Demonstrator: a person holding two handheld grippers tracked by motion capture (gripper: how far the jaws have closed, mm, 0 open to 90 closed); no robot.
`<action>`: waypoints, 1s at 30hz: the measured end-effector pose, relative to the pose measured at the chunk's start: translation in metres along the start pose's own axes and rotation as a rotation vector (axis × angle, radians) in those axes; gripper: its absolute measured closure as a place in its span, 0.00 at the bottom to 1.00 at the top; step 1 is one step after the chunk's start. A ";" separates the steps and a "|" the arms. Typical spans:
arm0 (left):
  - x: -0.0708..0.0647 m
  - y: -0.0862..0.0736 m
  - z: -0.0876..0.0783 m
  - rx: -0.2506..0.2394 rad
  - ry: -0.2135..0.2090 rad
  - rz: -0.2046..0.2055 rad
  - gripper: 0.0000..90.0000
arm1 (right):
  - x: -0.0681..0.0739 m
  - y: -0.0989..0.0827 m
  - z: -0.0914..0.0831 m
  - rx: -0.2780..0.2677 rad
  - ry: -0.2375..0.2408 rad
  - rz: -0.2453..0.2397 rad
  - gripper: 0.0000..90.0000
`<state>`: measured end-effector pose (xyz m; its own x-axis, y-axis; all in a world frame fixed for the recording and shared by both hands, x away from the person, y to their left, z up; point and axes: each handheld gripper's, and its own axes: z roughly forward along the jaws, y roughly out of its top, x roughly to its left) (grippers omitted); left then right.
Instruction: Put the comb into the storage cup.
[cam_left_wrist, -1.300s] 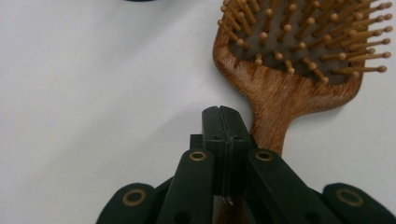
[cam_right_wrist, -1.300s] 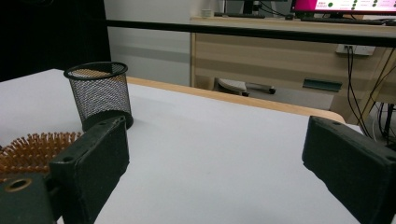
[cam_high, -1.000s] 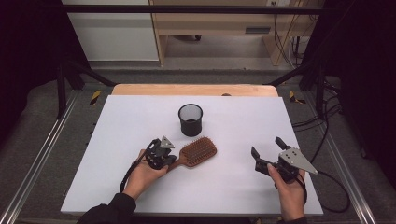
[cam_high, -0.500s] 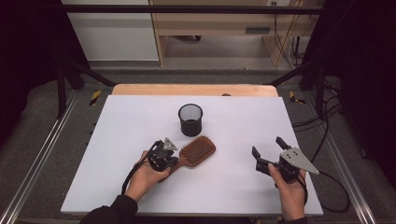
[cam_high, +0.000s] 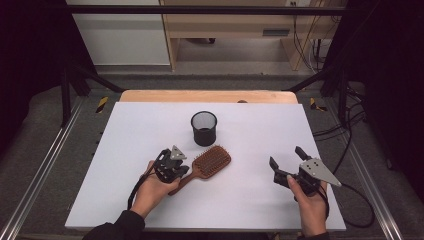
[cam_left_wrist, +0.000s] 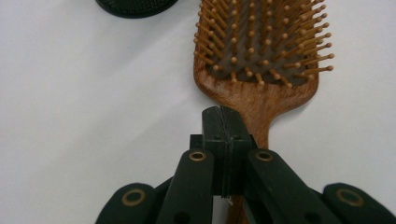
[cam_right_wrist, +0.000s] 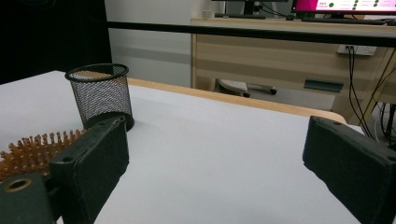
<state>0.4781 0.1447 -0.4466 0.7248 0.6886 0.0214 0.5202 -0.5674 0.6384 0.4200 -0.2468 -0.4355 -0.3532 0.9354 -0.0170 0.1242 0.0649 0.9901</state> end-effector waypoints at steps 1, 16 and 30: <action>-0.001 0.000 -0.001 -0.001 0.001 0.000 1.00 | 0.000 0.000 0.000 -0.001 0.000 0.000 0.08; -0.013 0.002 -0.011 -0.035 0.062 0.014 0.61 | -0.001 0.000 -0.001 -0.002 -0.001 -0.002 0.08; -0.023 0.004 -0.004 -0.025 0.053 0.003 0.17 | -0.002 0.000 -0.001 -0.002 -0.001 -0.002 0.08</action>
<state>0.4619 0.1289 -0.4418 0.7012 0.7101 0.0637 0.5059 -0.5585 0.6574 0.4194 -0.2488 -0.4350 -0.3524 0.9356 -0.0189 0.1219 0.0660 0.9903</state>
